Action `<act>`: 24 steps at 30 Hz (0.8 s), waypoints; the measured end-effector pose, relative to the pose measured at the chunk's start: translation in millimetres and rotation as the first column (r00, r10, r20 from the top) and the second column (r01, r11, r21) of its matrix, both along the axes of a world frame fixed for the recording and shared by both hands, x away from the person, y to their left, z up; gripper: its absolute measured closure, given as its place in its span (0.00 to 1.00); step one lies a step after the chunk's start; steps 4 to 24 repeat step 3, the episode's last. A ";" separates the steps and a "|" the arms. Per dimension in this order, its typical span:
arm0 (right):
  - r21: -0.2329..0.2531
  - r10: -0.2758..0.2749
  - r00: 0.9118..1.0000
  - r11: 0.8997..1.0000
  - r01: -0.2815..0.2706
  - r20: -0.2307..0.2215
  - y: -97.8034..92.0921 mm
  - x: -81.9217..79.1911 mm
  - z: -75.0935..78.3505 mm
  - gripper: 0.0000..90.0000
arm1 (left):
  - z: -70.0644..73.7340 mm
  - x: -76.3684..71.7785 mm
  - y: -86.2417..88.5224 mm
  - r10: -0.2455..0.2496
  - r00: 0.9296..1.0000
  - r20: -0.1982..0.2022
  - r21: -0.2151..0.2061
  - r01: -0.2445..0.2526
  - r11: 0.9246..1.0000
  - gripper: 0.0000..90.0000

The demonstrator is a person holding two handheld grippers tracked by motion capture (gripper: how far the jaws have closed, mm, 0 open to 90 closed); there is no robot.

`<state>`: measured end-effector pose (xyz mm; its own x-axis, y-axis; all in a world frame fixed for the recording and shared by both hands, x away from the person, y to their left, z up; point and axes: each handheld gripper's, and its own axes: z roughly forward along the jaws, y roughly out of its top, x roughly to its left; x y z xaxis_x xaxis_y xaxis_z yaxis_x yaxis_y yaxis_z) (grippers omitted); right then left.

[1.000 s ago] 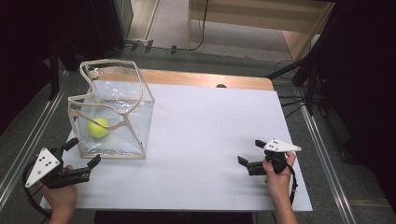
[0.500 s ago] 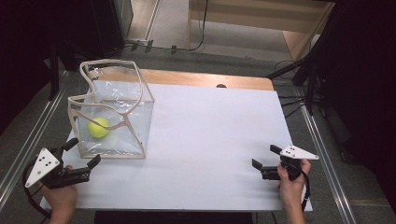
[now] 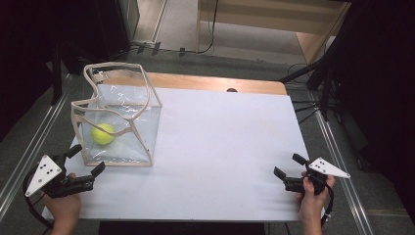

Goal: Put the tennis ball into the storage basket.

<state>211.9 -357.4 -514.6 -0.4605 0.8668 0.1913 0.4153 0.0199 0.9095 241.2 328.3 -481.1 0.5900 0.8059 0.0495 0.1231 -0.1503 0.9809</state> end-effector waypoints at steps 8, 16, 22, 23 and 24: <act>-0.010 -0.018 1.000 1.000 0.018 -0.024 1.9 2.3 -2.4 0.00 | 0.0 0.3 0.4 0.000 1.000 0.001 -0.001 0.000 1.000 0.06; -0.010 -0.018 1.000 1.000 0.018 -0.024 1.9 2.3 -2.4 0.00 | 0.0 0.3 0.4 0.000 1.000 0.001 -0.001 0.000 1.000 0.06; -0.010 -0.018 1.000 1.000 0.018 -0.024 1.9 2.3 -2.4 0.00 | 0.0 0.3 0.4 0.000 1.000 0.001 -0.001 0.000 1.000 0.06; -0.010 -0.018 1.000 1.000 0.018 -0.024 1.9 2.3 -2.4 0.00 | 0.0 0.3 0.4 0.000 1.000 0.001 -0.001 0.000 1.000 0.06; -0.010 -0.018 1.000 1.000 0.018 -0.024 1.9 2.3 -2.4 0.00 | 0.0 0.3 0.4 0.000 1.000 0.001 -0.001 0.000 1.000 0.06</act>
